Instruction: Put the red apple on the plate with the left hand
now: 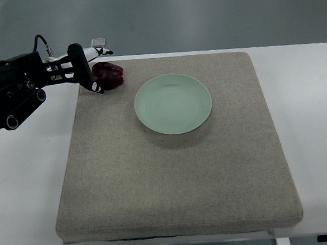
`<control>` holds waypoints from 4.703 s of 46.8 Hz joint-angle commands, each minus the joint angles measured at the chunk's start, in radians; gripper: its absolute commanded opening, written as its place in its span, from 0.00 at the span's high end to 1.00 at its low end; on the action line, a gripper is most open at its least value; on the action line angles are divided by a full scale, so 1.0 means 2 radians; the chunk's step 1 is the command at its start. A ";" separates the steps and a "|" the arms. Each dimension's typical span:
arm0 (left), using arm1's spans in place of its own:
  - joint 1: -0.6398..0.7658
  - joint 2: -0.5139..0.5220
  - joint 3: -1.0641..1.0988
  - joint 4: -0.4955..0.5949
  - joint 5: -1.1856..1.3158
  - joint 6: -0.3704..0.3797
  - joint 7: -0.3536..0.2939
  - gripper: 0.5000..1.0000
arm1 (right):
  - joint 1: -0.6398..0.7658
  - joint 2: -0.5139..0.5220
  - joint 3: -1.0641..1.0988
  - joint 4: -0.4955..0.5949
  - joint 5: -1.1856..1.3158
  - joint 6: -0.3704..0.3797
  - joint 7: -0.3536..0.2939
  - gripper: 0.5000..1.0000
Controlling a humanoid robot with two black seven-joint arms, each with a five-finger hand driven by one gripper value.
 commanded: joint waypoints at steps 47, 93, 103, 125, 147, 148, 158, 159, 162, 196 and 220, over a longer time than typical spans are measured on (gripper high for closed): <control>-0.004 -0.002 -0.001 -0.005 0.003 -0.004 -0.002 1.00 | 0.000 0.000 0.000 0.000 0.000 0.000 0.000 0.14; -0.139 0.153 -0.013 -0.237 -0.106 -0.175 0.000 1.00 | 0.000 0.000 0.000 0.000 0.000 0.000 0.000 0.14; -0.124 0.094 0.001 -0.230 -0.096 -0.144 0.005 1.00 | 0.000 0.000 0.000 0.000 0.000 0.000 0.000 0.14; -0.035 -0.007 0.015 -0.163 -0.041 -0.041 0.006 1.00 | 0.000 0.000 0.000 0.000 0.000 0.000 0.000 0.14; -0.014 -0.029 0.016 -0.159 -0.041 -0.039 0.006 1.00 | 0.000 0.000 0.000 0.000 0.000 0.000 0.000 0.14; -0.014 -0.029 0.016 -0.159 -0.041 -0.039 0.006 1.00 | 0.000 0.000 0.000 0.000 0.000 0.000 0.000 0.14; -0.010 -0.029 0.025 -0.159 -0.041 -0.039 0.006 0.70 | 0.000 0.000 0.000 0.000 0.000 0.000 0.000 0.14; -0.008 -0.029 0.025 -0.159 -0.041 -0.039 0.006 0.70 | 0.000 0.000 0.000 0.000 0.000 0.000 0.000 0.14; -0.002 -0.029 0.026 -0.159 -0.041 -0.039 0.006 0.69 | 0.000 0.000 0.000 0.000 0.000 0.000 0.000 0.14; -0.014 -0.020 0.014 -0.160 -0.096 -0.039 0.007 0.01 | 0.000 0.000 0.000 0.000 0.000 0.000 0.000 0.14; -0.040 0.027 0.002 -0.070 -0.453 -0.048 0.007 0.00 | 0.000 0.000 0.000 0.000 0.000 0.000 0.000 0.14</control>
